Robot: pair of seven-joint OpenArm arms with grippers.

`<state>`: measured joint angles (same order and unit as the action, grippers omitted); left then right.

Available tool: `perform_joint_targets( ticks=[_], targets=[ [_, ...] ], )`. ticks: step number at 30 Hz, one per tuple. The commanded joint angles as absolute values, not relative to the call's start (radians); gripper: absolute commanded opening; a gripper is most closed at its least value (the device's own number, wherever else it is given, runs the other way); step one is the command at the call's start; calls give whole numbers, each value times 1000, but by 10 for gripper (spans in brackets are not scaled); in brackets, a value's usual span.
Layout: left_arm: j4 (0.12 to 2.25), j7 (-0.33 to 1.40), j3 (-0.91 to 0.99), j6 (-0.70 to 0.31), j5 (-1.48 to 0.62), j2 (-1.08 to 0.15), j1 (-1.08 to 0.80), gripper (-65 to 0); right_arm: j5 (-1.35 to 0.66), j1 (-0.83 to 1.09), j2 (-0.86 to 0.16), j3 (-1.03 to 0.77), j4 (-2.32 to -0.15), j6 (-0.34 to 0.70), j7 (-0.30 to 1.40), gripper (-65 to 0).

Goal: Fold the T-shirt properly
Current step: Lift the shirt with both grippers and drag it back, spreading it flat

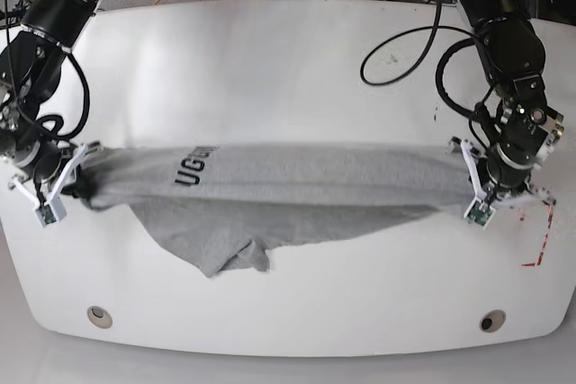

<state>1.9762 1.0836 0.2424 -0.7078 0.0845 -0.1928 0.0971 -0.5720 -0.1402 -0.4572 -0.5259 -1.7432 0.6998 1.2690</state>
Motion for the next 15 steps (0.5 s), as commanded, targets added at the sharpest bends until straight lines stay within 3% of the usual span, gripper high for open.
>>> perform_joint_targets(
  ticks=[1,15],
  targets=[
    [1992,1079,251,-698,102,-206,71,-650,-578,-120,-466,-547,-1790,698,1251,-650],
    [1992,1079,358,-698,102,-163,-160,-650,-581,140,-423,-582,-1860,698,1253,-650]
  ],
)
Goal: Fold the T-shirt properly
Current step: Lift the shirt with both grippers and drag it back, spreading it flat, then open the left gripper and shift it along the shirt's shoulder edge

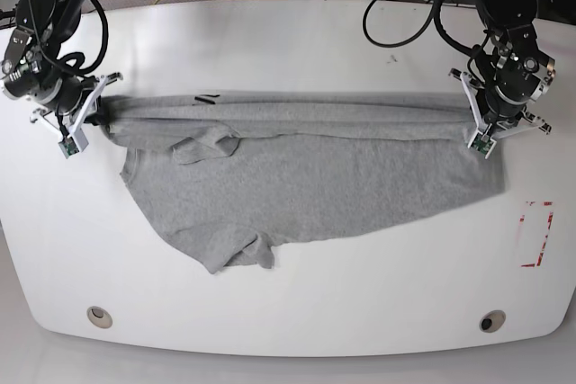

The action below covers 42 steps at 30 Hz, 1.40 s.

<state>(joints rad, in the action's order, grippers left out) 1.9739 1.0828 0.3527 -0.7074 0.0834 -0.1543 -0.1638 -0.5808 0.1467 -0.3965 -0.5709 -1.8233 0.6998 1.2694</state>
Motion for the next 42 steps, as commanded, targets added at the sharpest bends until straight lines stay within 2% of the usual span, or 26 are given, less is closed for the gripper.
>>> perform_joint_targets(
  ticks=[1,10,15,18,20,24,31,38,42],
  targets=[
    [1992,1079,358,-698,102,-163,-170,-650,-581,151,-423,-582,-1865,698,1253,-650],
    [1991,1084,355,-698,102,-127,-239,-650,-728,229,-390,-588,-1867,698,1279,-650],
    [1986,1084,357,-698,102,-127,-266,-650,-745,248,-367,-585,-1863,698,1280,-650],
    [1982,1084,361,-698,102,-128,-271,-551,-743,255,-366,-585,-1862,698,1280,-650],
    [1983,1084,361,-698,104,-128,-272,-440,-743,257,-364,-585,-1862,698,1280,-650],
    [1982,1084,361,-698,105,-128,-268,-317,-742,255,-364,-585,-1860,698,1279,-650],
    [1977,1101,358,-698,74,-128,-271,-306,-740,254,-364,-585,-1859,698,1276,-650],
    [1977,1303,492,-698,-236,-196,-283,-306,-740,262,-364,-587,-1859,698,1276,-650],
    [1975,1322,535,-698,-420,-274,-357,-306,-740,265,-364,-588,-1859,698,1276,-650]
  ],
)
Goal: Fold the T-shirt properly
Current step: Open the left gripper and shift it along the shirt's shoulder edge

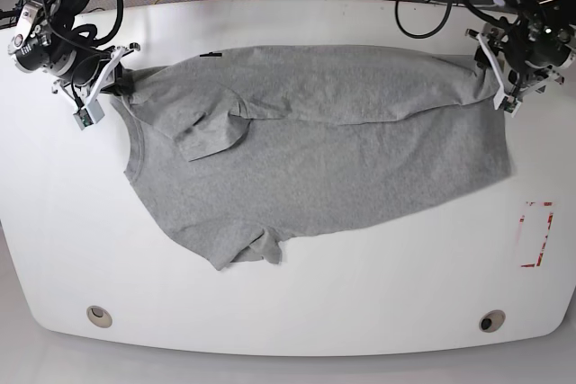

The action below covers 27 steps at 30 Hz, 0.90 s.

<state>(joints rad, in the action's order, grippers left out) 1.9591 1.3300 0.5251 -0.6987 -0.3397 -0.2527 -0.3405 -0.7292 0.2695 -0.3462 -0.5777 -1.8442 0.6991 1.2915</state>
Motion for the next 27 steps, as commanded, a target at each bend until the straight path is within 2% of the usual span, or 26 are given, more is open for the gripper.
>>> perform_joint_targets(
  ticks=[1,7,13,19,27],
  targets=[
    [1975,1322,538,-698,-470,-297,-375,-306,-740,265,-364,-588,-1859,698,1276,-650],
    [1974,1320,535,-698,-756,-432,-475,-304,-740,255,-346,-584,-1859,698,1277,-650],
    [1971,1307,581,-698,-848,-542,-535,-304,-740,255,-343,-585,-1859,698,1279,-650],
    [1968,1260,641,-698,-828,-535,-509,-304,-739,254,-340,-588,-1859,698,1279,-650],
    [1968,1250,642,-698,-630,-380,-332,-304,-742,294,-335,-650,-1859,698,1279,-650]
  ],
)
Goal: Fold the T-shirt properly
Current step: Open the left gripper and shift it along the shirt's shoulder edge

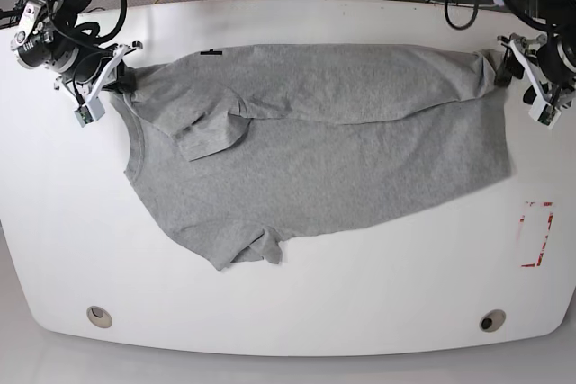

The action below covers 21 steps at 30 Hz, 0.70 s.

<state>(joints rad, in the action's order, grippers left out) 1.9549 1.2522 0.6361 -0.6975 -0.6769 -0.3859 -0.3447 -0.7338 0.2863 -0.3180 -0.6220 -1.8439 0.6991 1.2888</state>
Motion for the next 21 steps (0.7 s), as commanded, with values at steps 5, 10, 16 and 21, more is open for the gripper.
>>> perform_joint_targets(
  ticks=[5,10,16,21],
  targets=[
    [1968,1250,636,-698,-433,-262,-289,-304,-742,300,-317,-659,-1859,698,1279,-650],
    [1968,1196,544,-698,-217,-206,-292,-304,-739,311,-318,-659,-1828,698,1279,-650],
    [1916,1066,483,-698,-87,-214,-314,-304,-739,312,-321,-659,-1755,698,1279,-650],
    [1771,1004,483,-698,-41,-262,-308,-304,-739,312,-343,-662,-1707,698,1273,-598]
  ],
)
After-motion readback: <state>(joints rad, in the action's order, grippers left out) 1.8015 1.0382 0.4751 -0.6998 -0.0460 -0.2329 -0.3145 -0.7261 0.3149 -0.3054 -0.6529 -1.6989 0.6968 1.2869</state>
